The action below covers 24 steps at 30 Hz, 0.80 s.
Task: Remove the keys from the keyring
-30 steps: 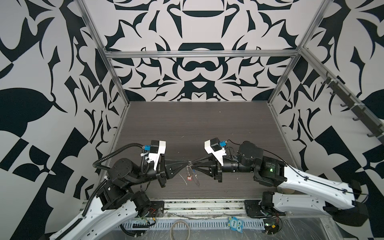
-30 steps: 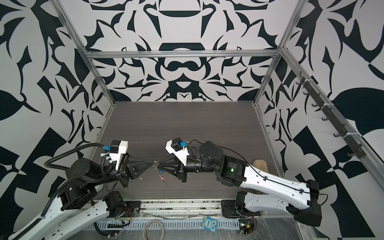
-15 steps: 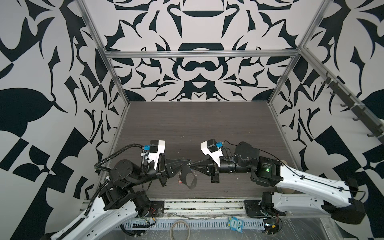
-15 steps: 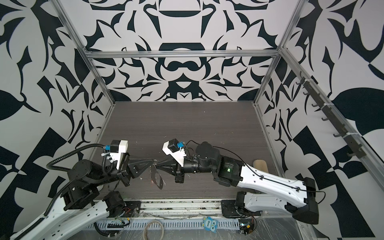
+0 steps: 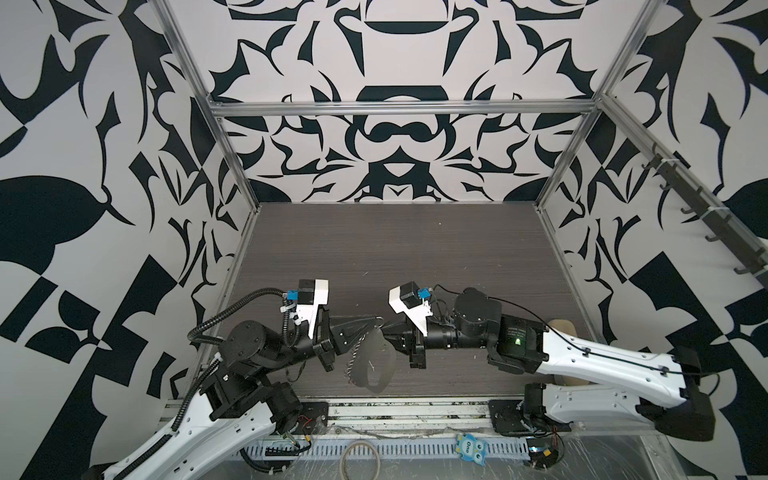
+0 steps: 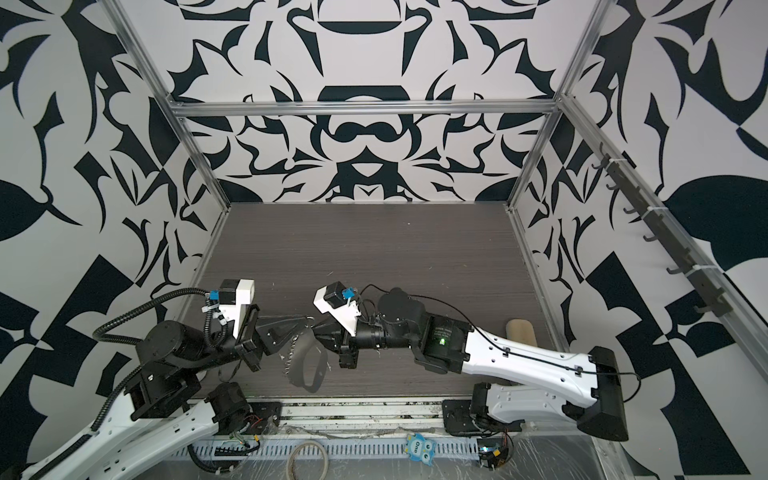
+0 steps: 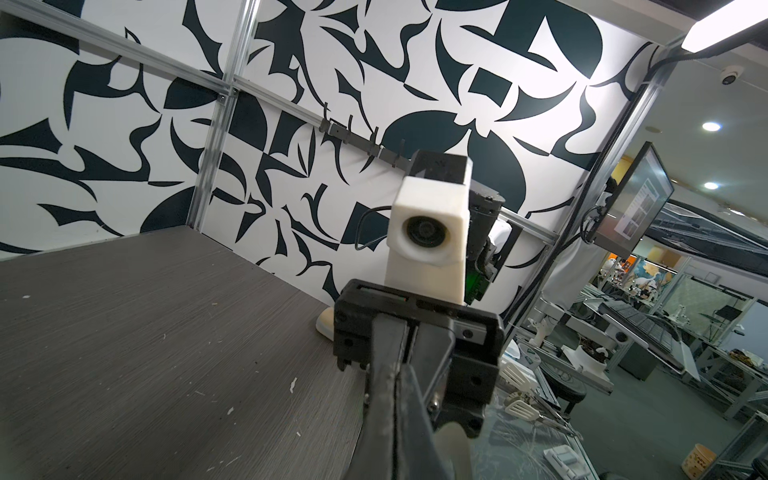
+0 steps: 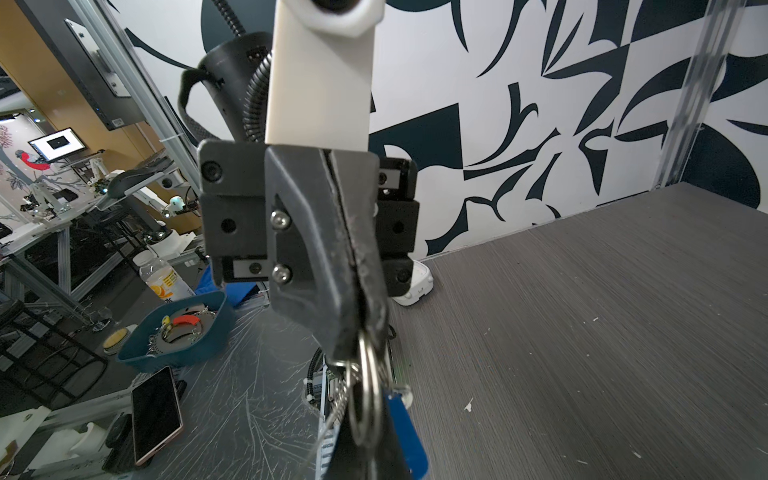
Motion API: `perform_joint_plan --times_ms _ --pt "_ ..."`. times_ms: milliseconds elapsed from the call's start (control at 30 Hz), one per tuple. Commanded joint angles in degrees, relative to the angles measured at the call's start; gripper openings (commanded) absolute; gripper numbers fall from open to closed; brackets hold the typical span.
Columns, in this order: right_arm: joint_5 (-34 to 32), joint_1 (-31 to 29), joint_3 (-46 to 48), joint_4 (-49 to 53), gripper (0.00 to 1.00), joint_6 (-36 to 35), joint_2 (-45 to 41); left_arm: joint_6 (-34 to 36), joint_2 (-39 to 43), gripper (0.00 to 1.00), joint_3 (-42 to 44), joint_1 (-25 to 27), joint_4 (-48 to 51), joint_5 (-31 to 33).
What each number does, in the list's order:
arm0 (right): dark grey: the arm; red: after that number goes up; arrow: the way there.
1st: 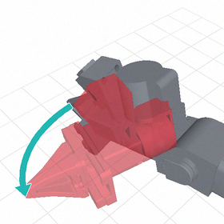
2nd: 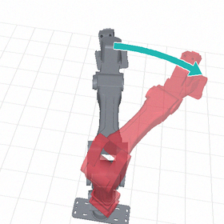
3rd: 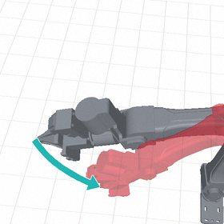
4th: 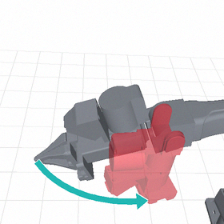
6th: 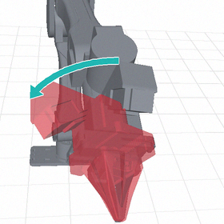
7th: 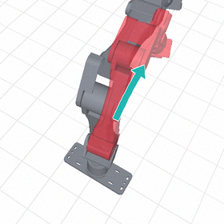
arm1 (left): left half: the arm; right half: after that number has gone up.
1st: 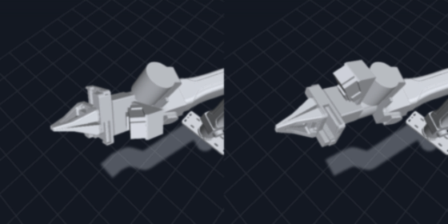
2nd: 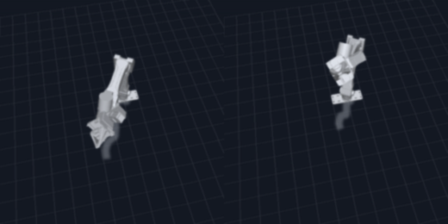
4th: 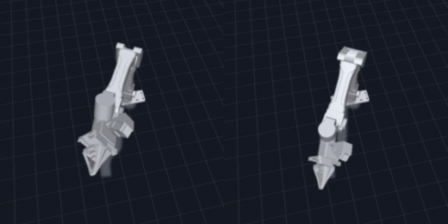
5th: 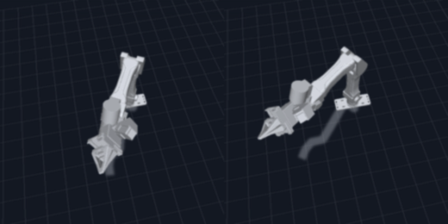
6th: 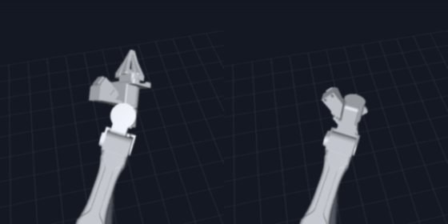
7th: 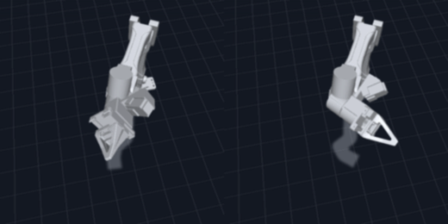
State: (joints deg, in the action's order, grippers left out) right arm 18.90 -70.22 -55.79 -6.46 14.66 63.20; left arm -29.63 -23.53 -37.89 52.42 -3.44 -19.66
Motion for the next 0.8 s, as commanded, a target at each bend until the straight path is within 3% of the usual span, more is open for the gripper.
perform_joint_plan --times_ms 0,300,567,767 --pt "-3.0 -0.5 1.3 -3.1 0.0 0.9 -2.4 0.8 1.8 0.0 -0.5 0.0 0.5 1.0" --pt "-19.2 2.8 8.1 3.9 0.0 1.1 -11.7 2.2 5.5 0.0 -1.7 0.0 7.6 3.4" --pt "-4.0 23.7 18.1 2.7 0.0 13.3 -11.7 1.2 7.0 0.0 0.2 0.0 8.7 6.2" --pt "-1.3 27.6 25.3 3.3 0.0 18.5 -5.8 1.0 7.0 0.0 1.5 0.0 8.1 8.1"
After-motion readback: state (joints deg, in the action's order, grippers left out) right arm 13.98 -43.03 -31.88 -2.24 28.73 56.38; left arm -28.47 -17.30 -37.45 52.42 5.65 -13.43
